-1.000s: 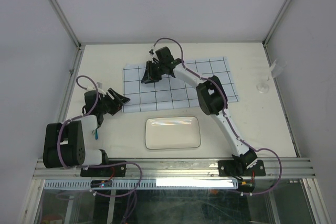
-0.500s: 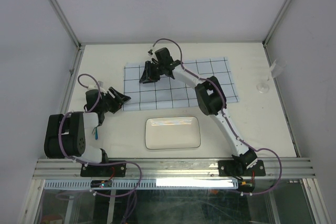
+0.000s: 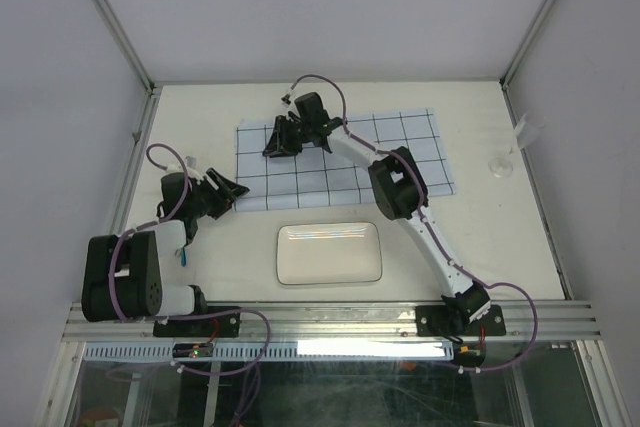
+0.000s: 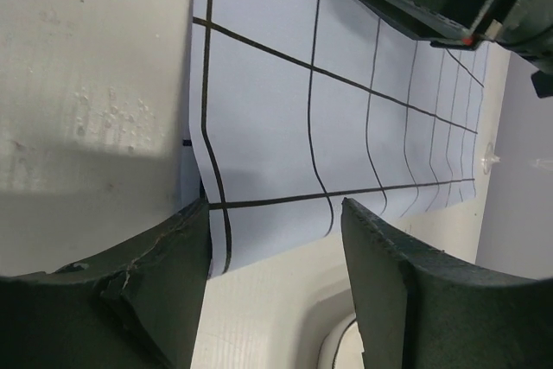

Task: Set the dinner table for one person
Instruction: Flatten out the napkin at the center of the board.

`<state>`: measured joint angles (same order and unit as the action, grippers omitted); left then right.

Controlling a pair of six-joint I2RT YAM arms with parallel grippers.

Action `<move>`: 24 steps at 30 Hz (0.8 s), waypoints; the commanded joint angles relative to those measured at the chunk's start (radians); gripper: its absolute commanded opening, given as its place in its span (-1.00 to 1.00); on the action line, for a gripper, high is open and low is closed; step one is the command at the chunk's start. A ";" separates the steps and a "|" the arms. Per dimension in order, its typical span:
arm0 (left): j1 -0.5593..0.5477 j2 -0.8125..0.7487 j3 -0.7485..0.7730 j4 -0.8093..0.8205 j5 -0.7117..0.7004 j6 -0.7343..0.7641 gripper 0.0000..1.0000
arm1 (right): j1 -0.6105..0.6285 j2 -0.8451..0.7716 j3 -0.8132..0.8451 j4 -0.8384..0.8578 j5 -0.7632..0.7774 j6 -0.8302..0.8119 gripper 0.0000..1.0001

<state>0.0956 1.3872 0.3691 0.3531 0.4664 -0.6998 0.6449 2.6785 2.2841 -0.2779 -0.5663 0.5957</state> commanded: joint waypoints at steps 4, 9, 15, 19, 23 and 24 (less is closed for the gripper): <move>-0.012 -0.140 -0.037 -0.070 0.015 0.013 0.22 | -0.011 0.020 0.043 0.087 -0.014 0.033 -0.31; -0.013 -0.149 -0.051 -0.081 0.021 0.016 0.22 | -0.023 0.025 0.044 0.100 -0.005 0.037 -0.30; -0.013 -0.163 -0.072 -0.080 0.019 0.019 0.22 | -0.037 0.035 0.043 0.110 0.004 0.042 -0.30; -0.013 -0.171 -0.083 -0.080 0.017 0.019 0.22 | -0.044 0.045 0.043 0.113 0.008 0.046 -0.29; -0.012 -0.183 -0.098 -0.081 0.024 0.016 0.22 | -0.050 0.054 0.041 0.114 0.019 0.044 -0.29; -0.012 -0.189 -0.103 -0.082 0.025 0.015 0.22 | -0.052 0.056 0.040 0.115 0.021 0.045 -0.29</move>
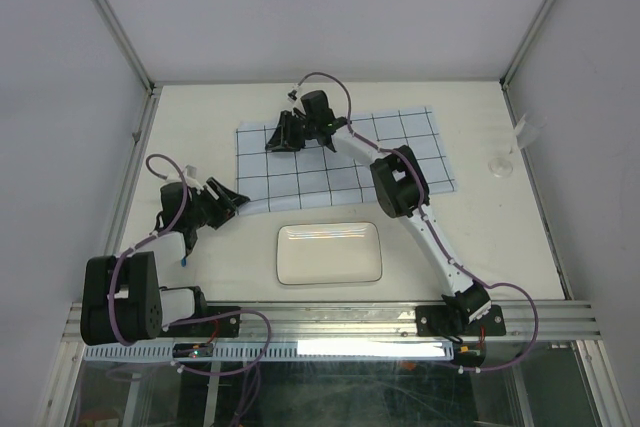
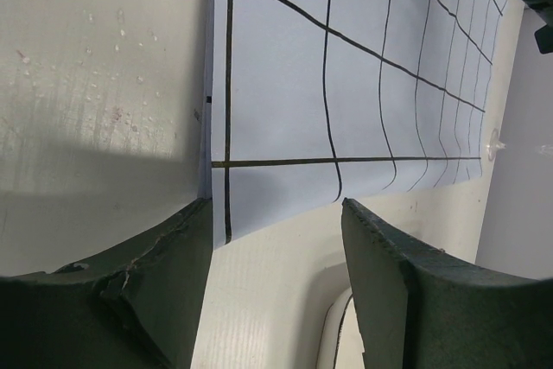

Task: Set the dinner table for one person
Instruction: Flatten out the napkin at the center of the board.

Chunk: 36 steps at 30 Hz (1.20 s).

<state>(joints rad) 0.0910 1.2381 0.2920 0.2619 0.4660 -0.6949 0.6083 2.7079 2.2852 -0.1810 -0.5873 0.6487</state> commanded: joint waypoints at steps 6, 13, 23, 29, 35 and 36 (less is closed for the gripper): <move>-0.008 -0.103 -0.059 -0.007 0.037 -0.006 0.22 | -0.024 0.039 0.041 0.025 0.048 -0.004 -0.29; -0.009 -0.161 -0.068 -0.050 0.034 -0.001 0.22 | -0.027 0.041 0.040 0.031 0.056 -0.003 -0.28; -0.010 -0.309 0.055 -0.253 -0.014 0.029 0.23 | -0.033 0.015 0.027 0.025 0.063 -0.023 -0.28; -0.014 -0.363 0.131 -0.348 -0.048 0.031 0.24 | -0.034 0.008 0.027 0.019 0.051 -0.022 -0.28; -0.031 -0.279 0.110 -0.185 -0.067 -0.023 0.24 | -0.039 -0.052 -0.008 -0.035 0.071 -0.091 -0.29; -0.038 -0.260 0.109 -0.153 -0.082 -0.027 0.24 | -0.040 -0.070 -0.022 -0.043 0.076 -0.104 -0.29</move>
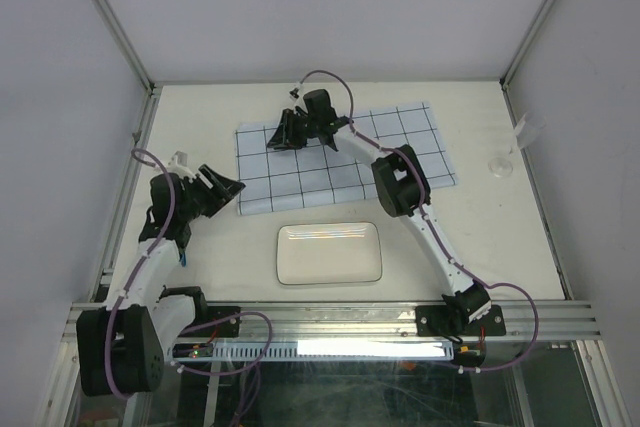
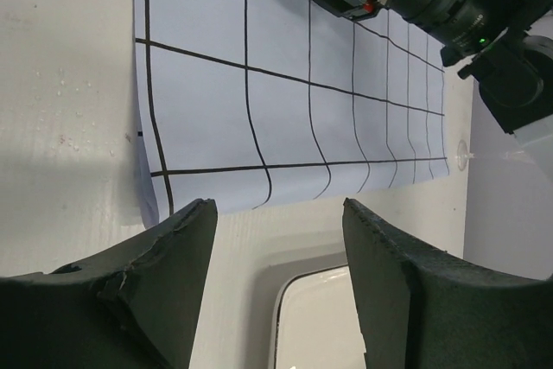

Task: Set the dinner table for one person
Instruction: Flatten out the napkin at the center of the board.

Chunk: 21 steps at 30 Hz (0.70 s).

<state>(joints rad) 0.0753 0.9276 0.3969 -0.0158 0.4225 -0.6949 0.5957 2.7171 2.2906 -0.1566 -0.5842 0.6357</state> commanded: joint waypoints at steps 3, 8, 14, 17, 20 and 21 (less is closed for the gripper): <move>-0.028 0.130 0.017 0.220 -0.063 -0.027 0.24 | -0.032 -0.130 -0.061 -0.105 0.102 -0.146 -0.29; -0.045 0.271 0.095 0.304 -0.069 -0.018 0.23 | -0.038 -0.199 -0.069 -0.219 0.158 -0.248 -0.29; -0.083 0.435 0.198 0.374 -0.086 0.004 0.23 | -0.048 -0.299 -0.116 -0.314 0.266 -0.356 -0.28; -0.094 0.534 0.256 0.402 -0.079 -0.003 0.22 | -0.064 -0.339 -0.153 -0.330 0.286 -0.379 -0.29; -0.105 0.618 0.326 0.412 -0.082 -0.003 0.22 | -0.081 -0.372 -0.184 -0.361 0.328 -0.409 -0.30; -0.107 0.645 0.350 0.417 -0.086 -0.003 0.22 | -0.087 -0.383 -0.194 -0.372 0.350 -0.421 -0.31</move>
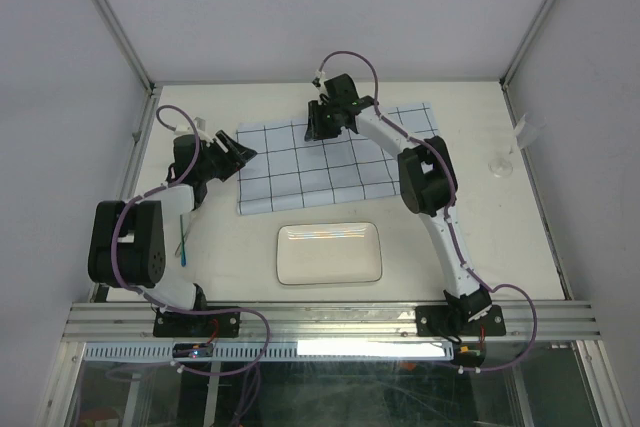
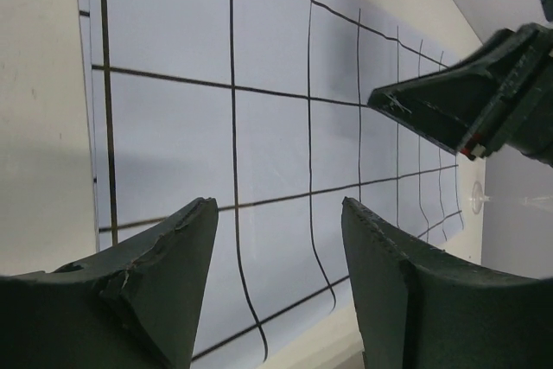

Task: Set the dinner table for one person
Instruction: Flatten out the napkin at the center of the board.

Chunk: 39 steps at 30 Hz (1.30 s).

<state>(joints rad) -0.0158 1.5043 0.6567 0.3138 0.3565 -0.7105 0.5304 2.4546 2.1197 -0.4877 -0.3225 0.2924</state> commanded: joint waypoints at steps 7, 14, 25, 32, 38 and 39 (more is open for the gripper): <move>-0.020 0.239 0.225 0.111 -0.021 -0.007 0.20 | -0.114 -0.202 -0.096 -0.080 0.263 -0.107 -0.40; -0.020 0.310 0.311 0.087 -0.007 -0.010 -0.44 | -0.269 -0.178 -0.077 -0.065 0.209 -0.039 -1.00; -0.020 0.385 0.415 0.021 -0.004 0.008 -1.00 | -0.396 -0.129 0.001 -0.023 0.094 -0.036 -1.00; -0.019 0.521 0.567 -0.112 -0.056 0.045 -1.00 | -0.410 -0.101 0.017 -0.023 0.116 -0.071 -1.00; -0.011 0.595 0.666 -0.239 -0.147 0.071 -1.00 | -0.431 -0.081 0.035 -0.020 0.134 -0.088 -1.00; -0.008 0.607 0.683 -0.257 -0.149 0.075 -1.00 | -0.435 -0.078 0.038 -0.020 0.133 -0.090 -1.00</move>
<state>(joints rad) -0.0265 2.0933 1.2583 0.1329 0.2752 -0.6804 0.1165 2.3672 2.0968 -0.5438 -0.1967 0.2287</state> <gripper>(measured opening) 0.008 0.006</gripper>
